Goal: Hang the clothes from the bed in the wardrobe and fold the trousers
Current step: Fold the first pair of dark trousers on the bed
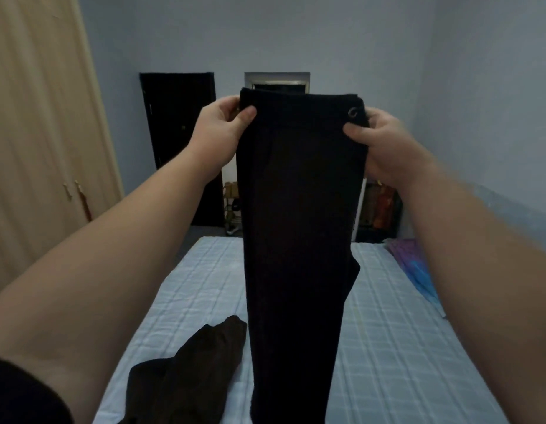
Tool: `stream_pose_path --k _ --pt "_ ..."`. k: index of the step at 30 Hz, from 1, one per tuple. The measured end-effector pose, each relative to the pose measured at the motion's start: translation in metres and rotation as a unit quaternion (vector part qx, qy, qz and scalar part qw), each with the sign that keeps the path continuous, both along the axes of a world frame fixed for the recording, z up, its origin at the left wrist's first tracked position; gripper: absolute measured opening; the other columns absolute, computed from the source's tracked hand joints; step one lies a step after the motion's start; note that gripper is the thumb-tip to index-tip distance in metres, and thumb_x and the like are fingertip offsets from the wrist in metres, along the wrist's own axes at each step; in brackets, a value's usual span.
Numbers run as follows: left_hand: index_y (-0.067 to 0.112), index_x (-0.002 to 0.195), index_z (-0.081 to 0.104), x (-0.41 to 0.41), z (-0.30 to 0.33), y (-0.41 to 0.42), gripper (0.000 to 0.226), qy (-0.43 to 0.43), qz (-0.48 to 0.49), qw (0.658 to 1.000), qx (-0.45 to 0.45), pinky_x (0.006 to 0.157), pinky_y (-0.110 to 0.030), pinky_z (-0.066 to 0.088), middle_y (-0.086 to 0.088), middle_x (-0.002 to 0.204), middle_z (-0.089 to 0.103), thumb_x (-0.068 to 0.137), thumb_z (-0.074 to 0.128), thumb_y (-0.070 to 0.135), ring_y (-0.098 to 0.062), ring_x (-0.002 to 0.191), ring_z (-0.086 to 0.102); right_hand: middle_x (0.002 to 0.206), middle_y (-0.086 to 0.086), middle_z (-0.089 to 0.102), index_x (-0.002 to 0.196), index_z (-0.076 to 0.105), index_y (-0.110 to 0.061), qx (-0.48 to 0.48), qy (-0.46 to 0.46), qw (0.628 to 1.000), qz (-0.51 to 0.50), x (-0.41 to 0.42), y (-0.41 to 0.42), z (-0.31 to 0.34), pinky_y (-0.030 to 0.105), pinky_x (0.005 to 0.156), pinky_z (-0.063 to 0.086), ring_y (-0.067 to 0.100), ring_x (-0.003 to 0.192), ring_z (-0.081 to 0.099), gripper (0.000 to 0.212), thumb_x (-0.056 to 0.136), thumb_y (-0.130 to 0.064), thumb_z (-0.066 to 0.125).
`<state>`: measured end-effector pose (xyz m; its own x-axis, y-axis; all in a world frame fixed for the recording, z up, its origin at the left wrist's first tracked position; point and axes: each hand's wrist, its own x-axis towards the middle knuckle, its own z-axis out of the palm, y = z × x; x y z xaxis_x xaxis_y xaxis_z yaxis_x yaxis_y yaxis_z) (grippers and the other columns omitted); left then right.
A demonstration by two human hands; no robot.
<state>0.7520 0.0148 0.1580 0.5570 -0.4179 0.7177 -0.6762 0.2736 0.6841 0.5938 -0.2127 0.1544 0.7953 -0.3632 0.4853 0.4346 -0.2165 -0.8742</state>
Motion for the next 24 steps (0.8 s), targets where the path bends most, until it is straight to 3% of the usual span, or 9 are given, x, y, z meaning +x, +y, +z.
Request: stream_pose_path --k 7,12,16,21,24 --pt "0.008 0.116 0.066 -0.048 0.027 0.051 0.019 -0.03 -0.017 0.999 -0.017 0.089 -0.029 0.055 -0.001 0.109 0.074 0.1 0.059 0.013 -0.014 0.104 0.071 0.111 0.01 0.075 0.126 0.063 -0.007 -0.045 -0.058 0.994 -0.081 -0.051 0.053 0.028 0.038 0.082 0.06 0.027 0.103 0.072 0.032 0.095 -0.009 0.063" --pt "0.01 0.117 0.067 -0.081 0.034 0.103 0.019 -0.031 -0.031 0.999 0.0 0.091 -0.036 0.058 -0.004 0.112 0.074 0.101 0.058 0.015 -0.017 0.105 0.071 0.114 0.008 0.074 0.123 0.064 -0.011 -0.082 -0.08 0.988 -0.108 -0.09 0.107 0.036 0.044 0.09 0.058 0.025 0.105 0.072 0.031 0.092 -0.015 0.067" --pt "0.005 0.125 0.062 -0.107 0.033 0.139 0.027 -0.037 -0.042 0.998 0.018 0.085 -0.03 0.059 -0.005 0.115 0.072 0.102 0.056 0.016 -0.015 0.104 0.071 0.108 0.009 0.076 0.122 0.065 -0.006 -0.066 -0.093 0.986 -0.118 -0.124 0.148 0.033 0.039 0.083 0.06 0.026 0.1 0.073 0.03 0.093 -0.01 0.066" --pt "0.002 0.127 0.06 -0.133 0.022 0.172 0.029 -0.034 -0.075 0.996 0.032 0.092 -0.043 0.059 -0.014 0.119 0.07 0.102 0.055 0.016 -0.022 0.107 0.07 0.105 0.007 0.076 0.112 0.067 -0.011 -0.058 -0.09 0.986 -0.125 -0.161 0.188 0.022 0.036 0.082 0.059 0.024 0.099 0.074 0.019 0.094 -0.007 0.063" --pt "0.002 0.127 0.06 -0.14 0.018 0.188 0.03 -0.041 -0.105 0.993 0.046 0.093 -0.046 0.057 -0.017 0.121 0.069 0.102 0.056 0.017 -0.026 0.109 0.07 0.113 0.011 0.074 0.121 0.064 -0.006 -0.048 -0.078 0.987 -0.13 -0.178 0.204 0.016 0.038 0.086 0.059 0.025 0.103 0.073 0.026 0.095 -0.009 0.063"
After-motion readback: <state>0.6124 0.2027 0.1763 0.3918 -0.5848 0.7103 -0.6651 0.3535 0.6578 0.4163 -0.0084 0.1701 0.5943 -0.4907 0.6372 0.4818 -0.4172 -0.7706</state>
